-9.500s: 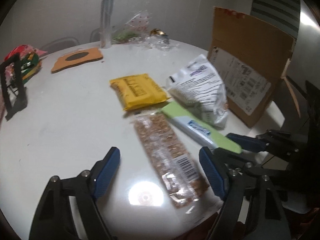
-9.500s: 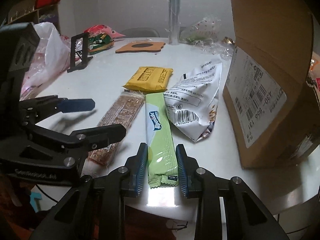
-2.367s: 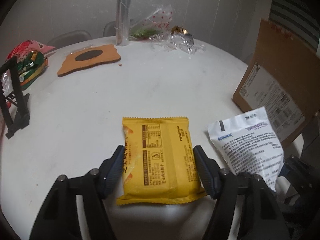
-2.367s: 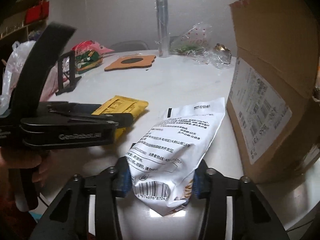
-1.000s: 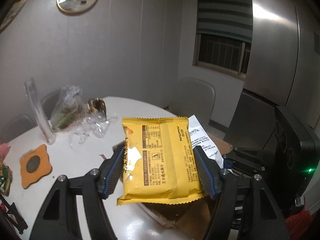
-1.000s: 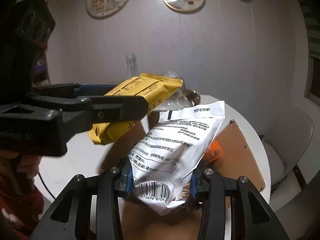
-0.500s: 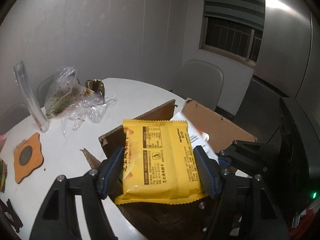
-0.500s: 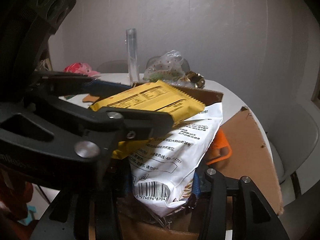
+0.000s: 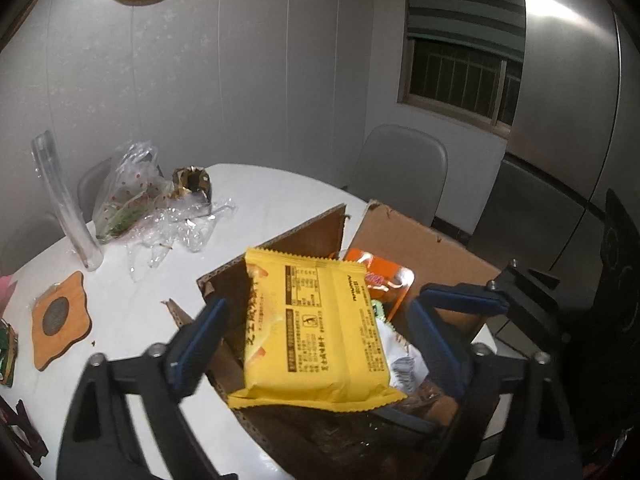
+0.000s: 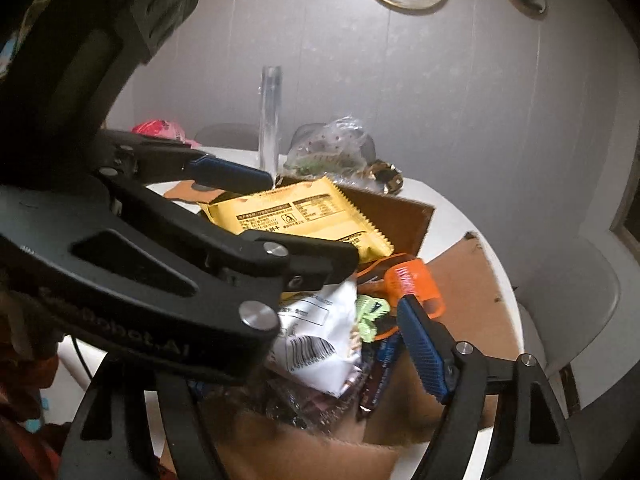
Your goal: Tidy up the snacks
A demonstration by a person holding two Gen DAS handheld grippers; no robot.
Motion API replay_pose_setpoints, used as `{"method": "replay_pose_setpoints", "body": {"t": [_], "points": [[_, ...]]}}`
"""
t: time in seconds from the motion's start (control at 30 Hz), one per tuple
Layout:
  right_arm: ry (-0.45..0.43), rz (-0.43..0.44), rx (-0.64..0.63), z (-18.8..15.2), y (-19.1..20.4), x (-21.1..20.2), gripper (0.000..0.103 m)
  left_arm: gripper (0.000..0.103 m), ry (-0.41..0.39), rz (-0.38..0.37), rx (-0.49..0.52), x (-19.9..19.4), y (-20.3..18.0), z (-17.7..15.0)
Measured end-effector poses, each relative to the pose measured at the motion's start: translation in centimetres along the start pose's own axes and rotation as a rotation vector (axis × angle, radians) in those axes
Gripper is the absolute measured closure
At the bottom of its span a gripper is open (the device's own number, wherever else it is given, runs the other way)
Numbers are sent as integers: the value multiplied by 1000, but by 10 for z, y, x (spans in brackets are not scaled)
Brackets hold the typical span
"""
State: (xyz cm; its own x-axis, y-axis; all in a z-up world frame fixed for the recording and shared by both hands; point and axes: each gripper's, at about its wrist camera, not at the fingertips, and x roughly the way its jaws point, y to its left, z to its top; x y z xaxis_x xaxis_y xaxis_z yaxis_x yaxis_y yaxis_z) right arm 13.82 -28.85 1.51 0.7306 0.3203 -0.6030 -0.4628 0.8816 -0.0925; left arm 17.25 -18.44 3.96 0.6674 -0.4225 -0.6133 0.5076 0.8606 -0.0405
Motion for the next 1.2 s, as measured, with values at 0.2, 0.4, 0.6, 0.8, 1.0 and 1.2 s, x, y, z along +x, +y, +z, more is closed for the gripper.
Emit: {"method": "replay_pose_setpoints", "body": {"t": [0.2,0.4,0.6,0.8,1.0,1.2], "points": [[-5,-15,19,-3,-6,-11,29,10,-36,-7,14,-9,-6,0],[-7,-32,54,-6,-15,-17,26,10,-82,-5,-3,-21,-6,-1],[-35,-25,66,-7,-18,-30,26,6,-161,57,-35,-48,1,-6],[-162,27,96,-4,-19,-56,15,1,-265,189,-80,-86,11,-22],[-345,94,93,0,-6,-79,0,1,-311,387,-132,-114,28,-50],[-425,124,44,6,16,-81,0,1,-285,459,-200,-118,57,-80]]}}
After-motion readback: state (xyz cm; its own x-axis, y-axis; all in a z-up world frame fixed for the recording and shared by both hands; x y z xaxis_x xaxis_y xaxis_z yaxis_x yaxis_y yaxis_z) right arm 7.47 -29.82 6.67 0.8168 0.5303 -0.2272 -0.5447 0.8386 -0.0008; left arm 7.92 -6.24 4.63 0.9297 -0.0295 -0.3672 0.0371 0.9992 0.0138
